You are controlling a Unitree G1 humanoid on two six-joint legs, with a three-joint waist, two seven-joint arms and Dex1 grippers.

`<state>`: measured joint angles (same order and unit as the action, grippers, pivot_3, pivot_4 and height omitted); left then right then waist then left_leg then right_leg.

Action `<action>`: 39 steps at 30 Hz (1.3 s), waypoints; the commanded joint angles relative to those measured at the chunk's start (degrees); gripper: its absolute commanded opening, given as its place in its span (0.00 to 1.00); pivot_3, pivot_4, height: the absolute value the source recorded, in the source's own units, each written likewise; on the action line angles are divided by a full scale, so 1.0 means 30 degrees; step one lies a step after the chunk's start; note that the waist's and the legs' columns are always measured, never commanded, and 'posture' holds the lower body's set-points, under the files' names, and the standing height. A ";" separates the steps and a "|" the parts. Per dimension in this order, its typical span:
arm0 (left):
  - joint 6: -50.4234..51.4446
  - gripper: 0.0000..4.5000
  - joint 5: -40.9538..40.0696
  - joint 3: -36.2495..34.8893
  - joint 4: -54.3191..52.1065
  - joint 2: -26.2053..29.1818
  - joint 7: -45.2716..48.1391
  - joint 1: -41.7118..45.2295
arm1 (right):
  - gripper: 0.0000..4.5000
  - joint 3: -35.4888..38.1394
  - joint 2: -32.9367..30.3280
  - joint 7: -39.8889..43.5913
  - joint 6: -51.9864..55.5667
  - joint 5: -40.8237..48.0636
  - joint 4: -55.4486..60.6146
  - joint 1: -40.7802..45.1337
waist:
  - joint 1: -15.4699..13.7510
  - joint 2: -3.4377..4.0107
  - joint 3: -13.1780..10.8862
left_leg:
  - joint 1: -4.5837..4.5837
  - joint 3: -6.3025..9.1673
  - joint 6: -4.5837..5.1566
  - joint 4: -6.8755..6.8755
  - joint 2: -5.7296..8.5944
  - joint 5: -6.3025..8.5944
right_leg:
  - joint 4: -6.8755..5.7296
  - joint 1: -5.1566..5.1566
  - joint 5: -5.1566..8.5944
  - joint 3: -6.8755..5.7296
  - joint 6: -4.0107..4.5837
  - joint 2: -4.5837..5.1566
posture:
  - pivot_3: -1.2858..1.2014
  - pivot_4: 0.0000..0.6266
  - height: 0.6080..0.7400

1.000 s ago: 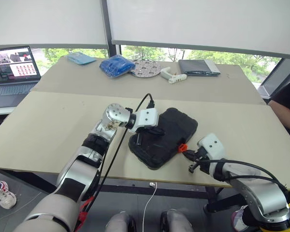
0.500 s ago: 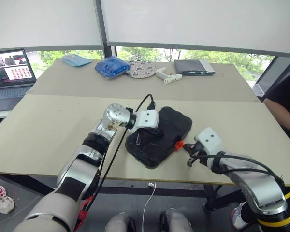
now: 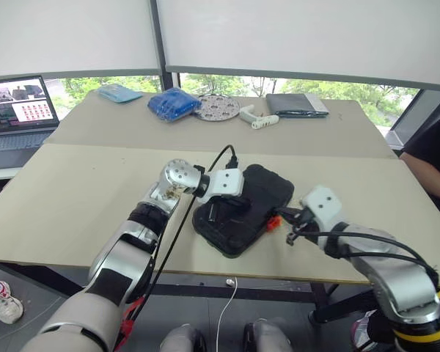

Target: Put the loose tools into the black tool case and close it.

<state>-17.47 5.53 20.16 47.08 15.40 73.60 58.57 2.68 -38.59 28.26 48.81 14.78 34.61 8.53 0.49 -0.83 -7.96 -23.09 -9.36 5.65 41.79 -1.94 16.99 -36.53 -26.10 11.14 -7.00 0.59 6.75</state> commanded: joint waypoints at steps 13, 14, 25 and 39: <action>-0.0027 0.01 0.1601 0.1332 0.2283 0.0114 -0.0074 -0.0553 | 0.00 -0.2209 0.1886 -0.0382 -0.0490 -0.0390 -0.0996 0.1401 | 0.0075 -0.0036 0.0092 | 0.0048 0.0009 -0.0008 -0.0035 -0.0002 0.0000 | 0.0025 0.0020 -0.0005 -0.0013 -0.0009 0.0087 | 0.52 0.24 0.84; -0.0073 0.01 0.1617 0.1358 0.2338 0.0089 -0.0089 -0.0528 | 0.00 -0.2458 0.2323 -0.0464 -0.0318 -0.0241 -0.1066 0.1893 | 0.0112 -0.0040 0.0093 | 0.0049 0.0011 -0.0007 -0.0036 -0.0003 0.0000 | 0.0028 0.0021 -0.0005 -0.0013 -0.0009 0.0085 | 0.52 0.24 0.84; -0.0296 0.01 0.1603 0.1270 0.2912 0.0025 -0.0379 -0.0260 | 0.00 -0.2291 0.1956 -0.0247 0.0163 -0.0767 -0.0295 0.1806 | 0.0338 -0.0043 0.0093 | 0.0054 0.0005 -0.0036 -0.0061 -0.0024 -0.0014 | 0.0019 -0.0002 -0.0010 -0.0013 0.0001 0.0080 | 0.52 0.24 0.84; -0.0568 0.01 0.1767 0.1363 0.3212 -0.0020 -0.0514 -0.0307 | 0.00 -0.2806 0.2340 -0.0538 0.0209 -0.0764 -0.0287 0.1090 | 0.0139 -0.0065 0.0104 | 0.0059 0.0005 -0.0035 -0.0173 -0.0011 -0.0014 | 0.0148 0.0013 -0.0014 -0.0026 -0.0004 0.0077 | 0.52 0.24 0.84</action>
<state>-19.99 5.81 20.42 52.36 14.92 71.56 60.66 -4.90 -32.88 27.24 50.56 12.34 32.92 8.63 0.91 -1.02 -7.65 -22.91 -9.35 5.55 41.27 -1.97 16.95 -36.09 -26.06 11.09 -7.07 0.57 6.98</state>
